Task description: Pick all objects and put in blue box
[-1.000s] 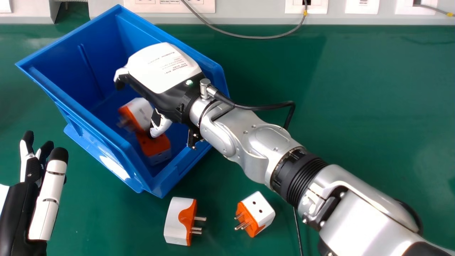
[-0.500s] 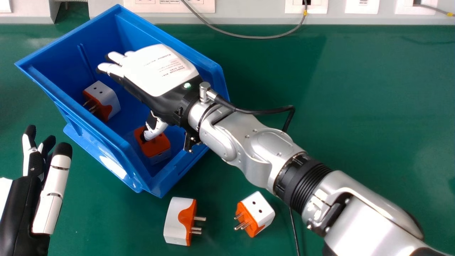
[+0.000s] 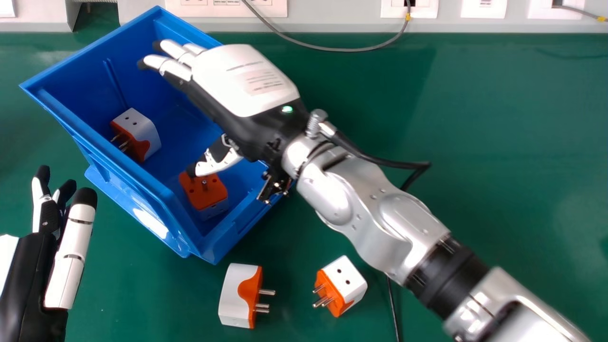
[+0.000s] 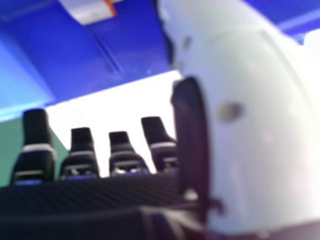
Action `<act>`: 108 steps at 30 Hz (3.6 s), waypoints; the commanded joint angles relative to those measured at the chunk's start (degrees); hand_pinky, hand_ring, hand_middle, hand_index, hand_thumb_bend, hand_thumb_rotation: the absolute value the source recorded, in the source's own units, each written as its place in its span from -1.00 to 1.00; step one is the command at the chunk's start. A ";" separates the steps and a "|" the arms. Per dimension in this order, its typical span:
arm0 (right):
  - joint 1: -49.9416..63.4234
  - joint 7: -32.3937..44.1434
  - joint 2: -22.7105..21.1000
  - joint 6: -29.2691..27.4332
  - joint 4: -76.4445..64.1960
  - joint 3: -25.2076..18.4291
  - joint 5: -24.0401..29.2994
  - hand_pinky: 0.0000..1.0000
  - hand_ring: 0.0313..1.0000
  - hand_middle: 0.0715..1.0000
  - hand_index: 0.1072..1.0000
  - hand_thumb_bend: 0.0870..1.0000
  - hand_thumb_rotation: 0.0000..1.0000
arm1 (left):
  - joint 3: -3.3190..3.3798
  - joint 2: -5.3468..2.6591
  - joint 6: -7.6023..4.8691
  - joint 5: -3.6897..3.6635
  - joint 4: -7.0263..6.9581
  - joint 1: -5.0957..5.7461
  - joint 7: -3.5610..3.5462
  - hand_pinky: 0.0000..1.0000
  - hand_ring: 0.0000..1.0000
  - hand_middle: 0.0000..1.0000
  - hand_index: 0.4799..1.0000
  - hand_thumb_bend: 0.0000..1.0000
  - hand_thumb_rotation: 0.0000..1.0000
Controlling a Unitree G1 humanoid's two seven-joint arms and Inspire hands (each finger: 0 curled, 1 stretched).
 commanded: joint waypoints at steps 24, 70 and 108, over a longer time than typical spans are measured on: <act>45.69 2.55 -17.45 -8.86 -49.29 -18.58 8.75 0.40 0.76 0.80 0.66 0.25 -1.00 | 1.00 1.33 -1.18 -1.19 -0.26 0.46 -0.41 0.79 0.93 0.98 1.00 -0.11 0.99; 42.11 38.12 -35.32 -6.31 -42.53 -21.33 13.65 0.75 0.84 0.85 0.73 0.52 -0.75 | 1.01 1.39 0.15 -1.50 -2.69 1.70 -0.67 0.81 0.93 0.99 1.00 -0.11 0.99; 24.31 35.29 -28.07 -10.45 -21.39 -7.07 2.09 0.71 0.82 0.81 0.69 0.19 -0.87 | 0.67 1.59 3.54 -0.79 -5.83 1.91 -0.56 0.78 0.92 0.98 1.00 -0.11 0.99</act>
